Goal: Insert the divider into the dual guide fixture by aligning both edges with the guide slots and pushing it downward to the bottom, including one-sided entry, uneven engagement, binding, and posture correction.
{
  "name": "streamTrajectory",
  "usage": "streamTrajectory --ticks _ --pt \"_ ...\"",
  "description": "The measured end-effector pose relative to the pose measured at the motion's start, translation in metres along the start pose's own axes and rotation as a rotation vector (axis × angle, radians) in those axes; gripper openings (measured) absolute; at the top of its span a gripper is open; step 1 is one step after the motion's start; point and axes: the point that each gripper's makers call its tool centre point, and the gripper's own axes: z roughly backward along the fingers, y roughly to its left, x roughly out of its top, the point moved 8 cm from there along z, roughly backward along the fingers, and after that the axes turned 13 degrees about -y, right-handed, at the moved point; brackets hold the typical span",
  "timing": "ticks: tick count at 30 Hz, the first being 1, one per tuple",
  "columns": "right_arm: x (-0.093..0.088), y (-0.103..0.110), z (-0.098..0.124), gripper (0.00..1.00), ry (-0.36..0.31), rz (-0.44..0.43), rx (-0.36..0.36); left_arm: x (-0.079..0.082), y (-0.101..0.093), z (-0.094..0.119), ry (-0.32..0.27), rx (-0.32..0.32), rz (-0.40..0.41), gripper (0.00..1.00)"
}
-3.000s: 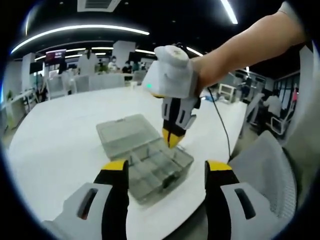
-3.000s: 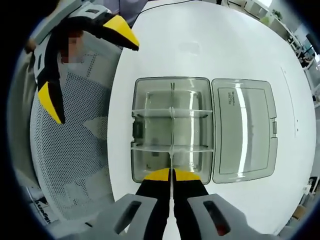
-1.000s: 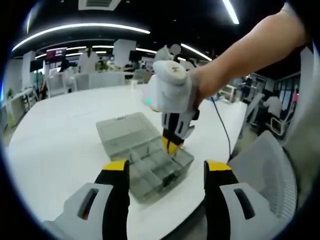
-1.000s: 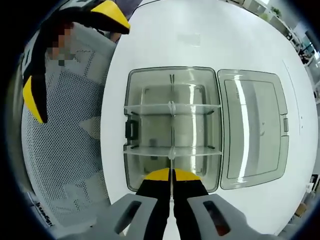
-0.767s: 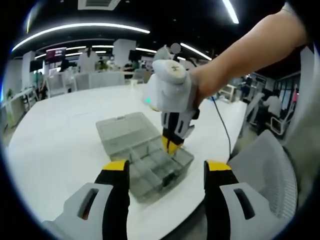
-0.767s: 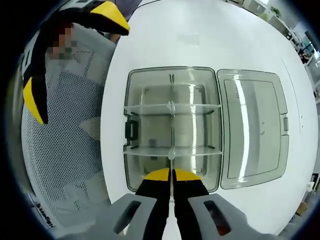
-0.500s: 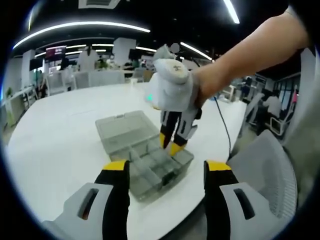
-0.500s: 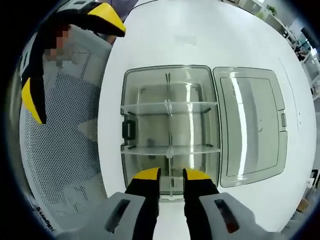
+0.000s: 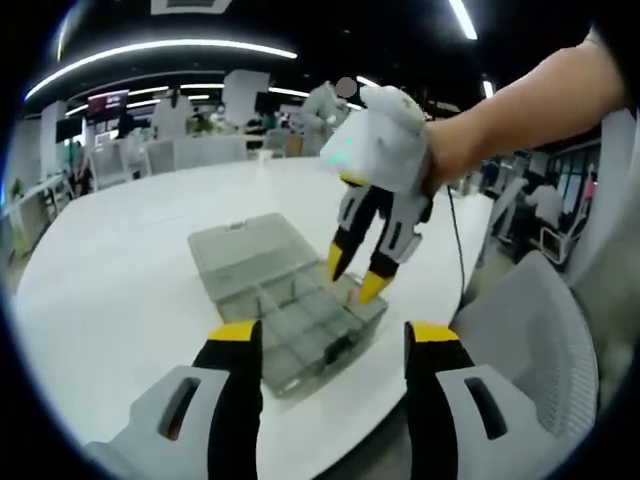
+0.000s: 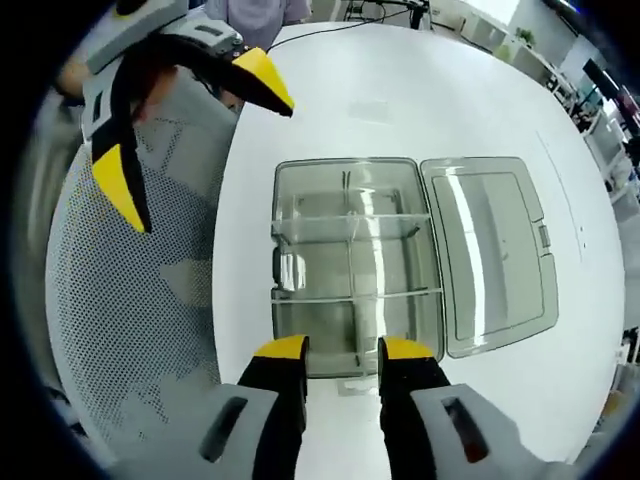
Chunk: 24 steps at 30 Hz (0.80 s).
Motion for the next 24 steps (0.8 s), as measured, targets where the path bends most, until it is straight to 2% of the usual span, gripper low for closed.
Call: streamTrajectory --ticks 2,10,24 --pt "0.001 0.001 0.004 0.25 -0.036 -0.001 -0.039 0.000 0.000 0.000 0.002 -0.001 0.000 0.54" --pt "0.004 0.020 0.021 0.28 -0.168 -0.021 -0.094 -0.001 -0.001 0.000 0.014 -0.002 0.003 0.54" --pt "0.008 0.047 0.037 0.37 -0.339 -0.092 -0.158 0.007 -0.003 0.001 0.007 -0.017 -0.005 0.54"
